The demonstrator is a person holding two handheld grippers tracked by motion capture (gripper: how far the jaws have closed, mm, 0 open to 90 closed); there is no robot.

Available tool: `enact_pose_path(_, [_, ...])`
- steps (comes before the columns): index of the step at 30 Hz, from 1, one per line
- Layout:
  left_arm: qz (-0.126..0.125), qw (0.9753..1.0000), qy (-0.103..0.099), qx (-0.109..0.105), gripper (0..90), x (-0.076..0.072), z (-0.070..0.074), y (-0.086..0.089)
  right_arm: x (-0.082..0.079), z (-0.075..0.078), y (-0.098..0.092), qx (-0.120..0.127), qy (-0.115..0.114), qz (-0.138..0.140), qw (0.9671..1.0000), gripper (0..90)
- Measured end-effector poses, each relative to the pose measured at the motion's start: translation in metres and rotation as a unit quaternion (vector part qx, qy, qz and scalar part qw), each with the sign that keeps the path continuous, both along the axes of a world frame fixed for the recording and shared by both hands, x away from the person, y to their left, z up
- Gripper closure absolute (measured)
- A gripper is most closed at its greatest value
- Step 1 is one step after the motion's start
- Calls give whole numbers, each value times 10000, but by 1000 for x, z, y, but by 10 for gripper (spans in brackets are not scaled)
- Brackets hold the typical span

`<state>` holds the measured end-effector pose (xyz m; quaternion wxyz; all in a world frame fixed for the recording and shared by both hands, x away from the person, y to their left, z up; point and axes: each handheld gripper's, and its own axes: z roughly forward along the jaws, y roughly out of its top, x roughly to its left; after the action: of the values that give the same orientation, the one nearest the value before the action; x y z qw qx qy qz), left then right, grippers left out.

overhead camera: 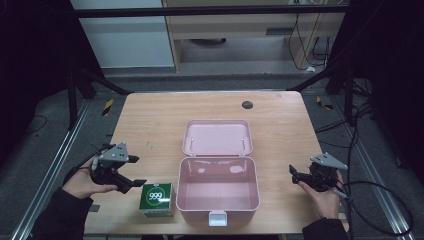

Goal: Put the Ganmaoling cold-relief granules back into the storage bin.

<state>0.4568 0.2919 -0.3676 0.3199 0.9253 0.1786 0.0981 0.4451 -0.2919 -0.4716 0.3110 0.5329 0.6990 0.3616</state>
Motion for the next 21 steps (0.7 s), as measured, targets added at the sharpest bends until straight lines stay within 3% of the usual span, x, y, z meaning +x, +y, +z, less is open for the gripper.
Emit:
enact_pose_path(3, [-232,9995,39,189,150,-2,3,-7,0,-1,1,-40,24,37,10000,49])
enact_pose_path(10, [-695,9959,161,557,121,-8,0,-23,0,-2,2,-110,82,98,9999,43])
enact_pose_path(15, [-807,9943,240,656,94,-11,-5,-29,1,-2,2,-103,109,128,9998,40])
enact_pose_path(21, [-1022,9902,348,886,64,-14,-12,-36,1,-4,3,-119,173,162,9996,33])
